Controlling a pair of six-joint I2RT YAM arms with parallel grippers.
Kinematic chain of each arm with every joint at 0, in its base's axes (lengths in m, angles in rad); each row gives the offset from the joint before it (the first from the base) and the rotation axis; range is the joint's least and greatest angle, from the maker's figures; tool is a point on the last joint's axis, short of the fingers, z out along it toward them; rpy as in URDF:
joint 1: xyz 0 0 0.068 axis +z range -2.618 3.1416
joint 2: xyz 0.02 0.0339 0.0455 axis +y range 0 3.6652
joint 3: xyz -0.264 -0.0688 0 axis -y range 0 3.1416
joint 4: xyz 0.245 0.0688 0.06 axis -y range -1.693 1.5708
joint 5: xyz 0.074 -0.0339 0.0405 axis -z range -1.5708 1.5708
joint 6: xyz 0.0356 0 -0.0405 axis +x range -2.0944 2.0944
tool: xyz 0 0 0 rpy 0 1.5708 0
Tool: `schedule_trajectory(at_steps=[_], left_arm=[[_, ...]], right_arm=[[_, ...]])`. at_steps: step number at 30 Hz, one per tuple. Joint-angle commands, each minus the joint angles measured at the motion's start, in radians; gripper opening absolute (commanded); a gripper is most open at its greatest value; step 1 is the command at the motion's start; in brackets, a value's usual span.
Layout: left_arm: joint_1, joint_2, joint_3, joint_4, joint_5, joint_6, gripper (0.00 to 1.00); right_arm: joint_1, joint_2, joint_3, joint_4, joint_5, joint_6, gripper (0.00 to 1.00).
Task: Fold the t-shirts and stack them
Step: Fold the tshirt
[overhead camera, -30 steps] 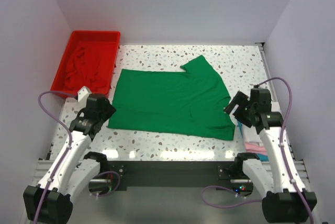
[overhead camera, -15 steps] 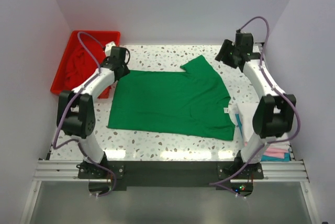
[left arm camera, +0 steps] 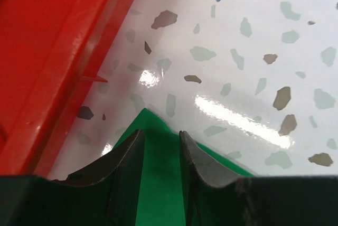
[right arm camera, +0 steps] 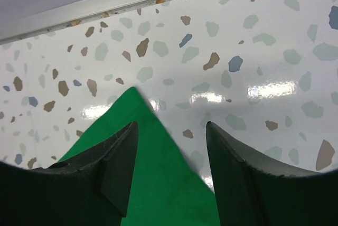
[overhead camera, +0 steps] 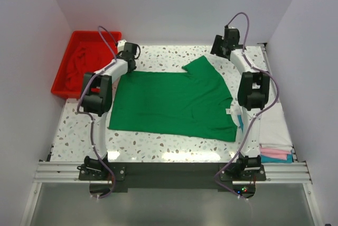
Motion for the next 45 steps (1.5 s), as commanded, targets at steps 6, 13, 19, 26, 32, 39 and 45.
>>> schedule_trajectory(at_steps=[6, 13, 19, 26, 32, 39, 45], left_arm=[[-0.001, 0.064, 0.069, 0.043, -0.036, 0.023, 0.38], [-0.001, 0.068, 0.066, 0.048, -0.030, 0.024, 0.38], [0.001, 0.045, 0.052, 0.058, -0.030, 0.030, 0.38], [0.004, 0.014, 0.043, 0.061, -0.048, 0.037, 0.40], [0.012, 0.009, 0.044, 0.052, -0.067, 0.035, 0.41], [0.013, 0.035, 0.072, 0.021, -0.084, 0.030, 0.41], [0.013, 0.061, 0.082, 0.009, -0.081, 0.029, 0.40]], right_arm=[[0.070, 0.103, 0.119, 0.000, 0.085, -0.116, 0.57], [0.105, 0.183, 0.196, -0.054, 0.130, -0.125, 0.57], [0.113, 0.244, 0.274, -0.086, 0.147, -0.114, 0.55], [0.128, 0.252, 0.283, -0.095, 0.179, -0.117, 0.35], [0.128, 0.201, 0.211, -0.063, 0.205, -0.107, 0.13], [0.128, 0.162, 0.184, -0.051, 0.211, -0.094, 0.00], [0.125, 0.125, 0.168, -0.030, 0.196, -0.074, 0.00]])
